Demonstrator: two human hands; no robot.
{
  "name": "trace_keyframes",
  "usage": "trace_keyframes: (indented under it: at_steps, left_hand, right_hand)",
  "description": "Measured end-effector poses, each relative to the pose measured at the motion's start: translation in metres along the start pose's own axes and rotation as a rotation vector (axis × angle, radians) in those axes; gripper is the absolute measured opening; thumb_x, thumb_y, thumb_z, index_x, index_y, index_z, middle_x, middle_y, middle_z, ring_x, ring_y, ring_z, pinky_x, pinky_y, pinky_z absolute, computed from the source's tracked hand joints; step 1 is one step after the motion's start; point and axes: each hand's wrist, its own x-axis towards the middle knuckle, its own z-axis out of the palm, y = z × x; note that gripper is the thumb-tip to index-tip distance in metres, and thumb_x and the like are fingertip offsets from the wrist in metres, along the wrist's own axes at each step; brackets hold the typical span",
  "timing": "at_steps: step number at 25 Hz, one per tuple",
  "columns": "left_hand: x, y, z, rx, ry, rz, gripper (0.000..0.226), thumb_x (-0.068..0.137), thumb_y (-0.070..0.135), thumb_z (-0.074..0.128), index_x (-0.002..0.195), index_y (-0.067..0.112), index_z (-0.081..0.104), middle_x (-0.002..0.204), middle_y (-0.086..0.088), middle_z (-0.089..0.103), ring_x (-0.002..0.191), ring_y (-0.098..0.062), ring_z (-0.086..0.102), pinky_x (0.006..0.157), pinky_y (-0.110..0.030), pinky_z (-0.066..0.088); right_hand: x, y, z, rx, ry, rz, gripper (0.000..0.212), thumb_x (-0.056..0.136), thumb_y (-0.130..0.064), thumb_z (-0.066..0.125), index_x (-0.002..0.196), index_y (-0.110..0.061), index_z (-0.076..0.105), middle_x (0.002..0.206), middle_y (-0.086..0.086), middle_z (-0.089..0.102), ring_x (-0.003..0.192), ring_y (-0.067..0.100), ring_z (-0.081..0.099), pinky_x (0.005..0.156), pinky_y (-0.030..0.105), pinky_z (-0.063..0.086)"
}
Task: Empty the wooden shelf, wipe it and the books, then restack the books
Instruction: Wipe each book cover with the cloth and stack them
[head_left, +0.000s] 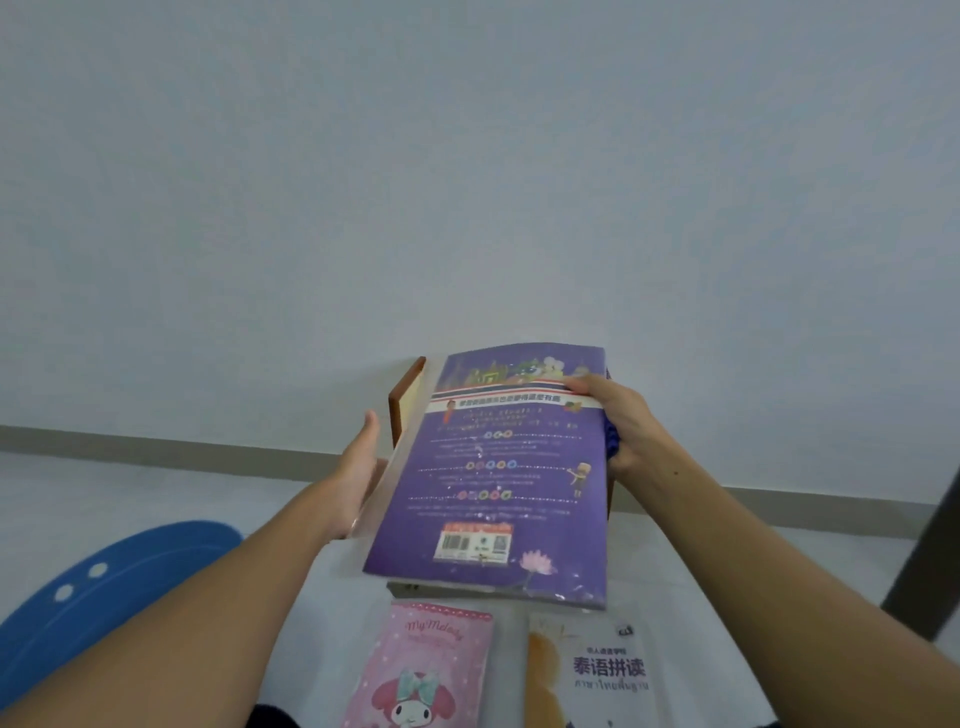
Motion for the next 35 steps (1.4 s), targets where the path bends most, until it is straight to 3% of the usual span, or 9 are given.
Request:
trace_keyframes:
  at_steps: [2, 7, 12, 15, 19, 21, 23, 32, 35]
  left_hand:
    - [-0.004, 0.001, -0.005, -0.094, -0.121, 0.012, 0.084, 0.077, 0.083, 0.024, 0.082, 0.010, 0.065, 0.072, -0.011, 0.069, 0.068, -0.027, 0.070, 0.066, -0.032, 0.055]
    - [-0.014, 0.002, -0.012, -0.093, -0.310, 0.008, 0.058, 0.081, 0.057, 0.057, 0.117, 0.012, 0.063, 0.105, -0.014, 0.068, 0.094, -0.030, 0.066, 0.079, -0.041, 0.052]
    - [-0.016, 0.002, -0.012, 0.023, -0.188, 0.112, 0.031, 0.090, 0.023, 0.060, 0.119, 0.011, 0.059, 0.105, -0.016, 0.071, 0.088, -0.030, 0.070, 0.066, -0.040, 0.059]
    - [-0.014, 0.007, -0.017, 0.007, -0.150, 0.235, 0.032, 0.090, 0.023, 0.060, 0.122, 0.015, 0.057, 0.111, -0.017, 0.069, 0.099, -0.034, 0.067, 0.084, -0.049, 0.054]
    - [-0.016, 0.010, -0.021, 0.011, -0.152, 0.255, 0.031, 0.090, 0.024, 0.062, 0.119, 0.013, 0.059, 0.109, -0.018, 0.069, 0.099, -0.035, 0.067, 0.080, -0.045, 0.055]
    - [-0.018, 0.010, -0.021, 0.006, -0.170, 0.261, 0.032, 0.088, 0.022, 0.063, 0.119, 0.013, 0.060, 0.109, -0.020, 0.069, 0.098, -0.037, 0.067, 0.077, -0.044, 0.056]
    - [-0.019, 0.010, -0.021, 0.009, -0.191, 0.270, 0.035, 0.087, 0.021, 0.064, 0.121, 0.011, 0.059, 0.112, -0.021, 0.067, 0.101, -0.039, 0.065, 0.084, -0.049, 0.054]
    - [-0.026, 0.011, 0.001, -0.056, -0.186, 0.387, 0.028, 0.093, 0.014, 0.057, 0.118, 0.004, 0.060, 0.099, -0.021, 0.069, 0.079, -0.030, 0.069, 0.070, -0.038, 0.059]
    - [-0.030, 0.015, -0.004, -0.044, -0.142, 0.400, 0.027, 0.094, 0.018, 0.055, 0.117, 0.006, 0.059, 0.099, -0.018, 0.070, 0.080, -0.028, 0.070, 0.065, -0.035, 0.059]
  right_hand:
    - [0.002, 0.002, 0.005, 0.001, 0.008, 0.023, 0.036, 0.082, -0.022, 0.073, 0.112, -0.009, 0.056, 0.090, 0.013, 0.072, 0.066, 0.024, 0.072, 0.060, 0.037, 0.061]
    - [0.010, 0.014, 0.011, -0.075, 0.107, 0.038, 0.036, 0.083, -0.022, 0.072, 0.113, -0.012, 0.055, 0.098, 0.013, 0.072, 0.078, 0.025, 0.072, 0.066, 0.038, 0.060]
    - [0.018, 0.023, 0.018, -0.103, 0.130, 0.043, 0.033, 0.088, -0.033, 0.067, 0.113, -0.017, 0.052, 0.102, 0.011, 0.071, 0.085, 0.024, 0.072, 0.064, 0.036, 0.060]
    - [0.025, 0.025, 0.020, -0.027, 0.289, -0.082, 0.034, 0.095, -0.044, 0.051, 0.115, -0.017, 0.048, 0.110, 0.009, 0.067, 0.093, 0.020, 0.069, 0.073, 0.034, 0.057]
    - [0.022, 0.023, 0.035, -0.652, 0.342, -0.557, 0.036, 0.102, -0.035, 0.039, 0.136, -0.025, 0.037, 0.121, 0.004, 0.057, 0.106, 0.021, 0.061, 0.081, 0.044, 0.054]
    - [0.022, 0.025, 0.043, -1.212, 0.347, -0.566, 0.040, 0.102, -0.030, 0.037, 0.142, -0.028, 0.030, 0.147, 0.005, 0.037, 0.138, 0.037, 0.031, 0.107, 0.068, 0.022]
    - [0.025, 0.023, 0.053, -1.480, 0.305, -0.534, 0.044, 0.103, -0.031, 0.031, 0.146, -0.027, 0.022, 0.160, 0.000, 0.012, 0.146, 0.039, -0.004, 0.104, 0.072, -0.007]
    - [0.019, 0.024, 0.093, -1.658, -0.219, -0.802, 0.049, 0.104, -0.043, 0.014, 0.152, -0.040, 0.003, 0.158, -0.023, -0.007, 0.147, 0.018, -0.014, 0.117, 0.054, -0.009]
    - [0.027, 0.020, 0.064, -1.640, -0.124, -0.848, 0.047, 0.104, -0.041, 0.018, 0.149, -0.047, 0.006, 0.158, -0.024, -0.001, 0.148, 0.011, -0.003, 0.118, 0.051, -0.002]
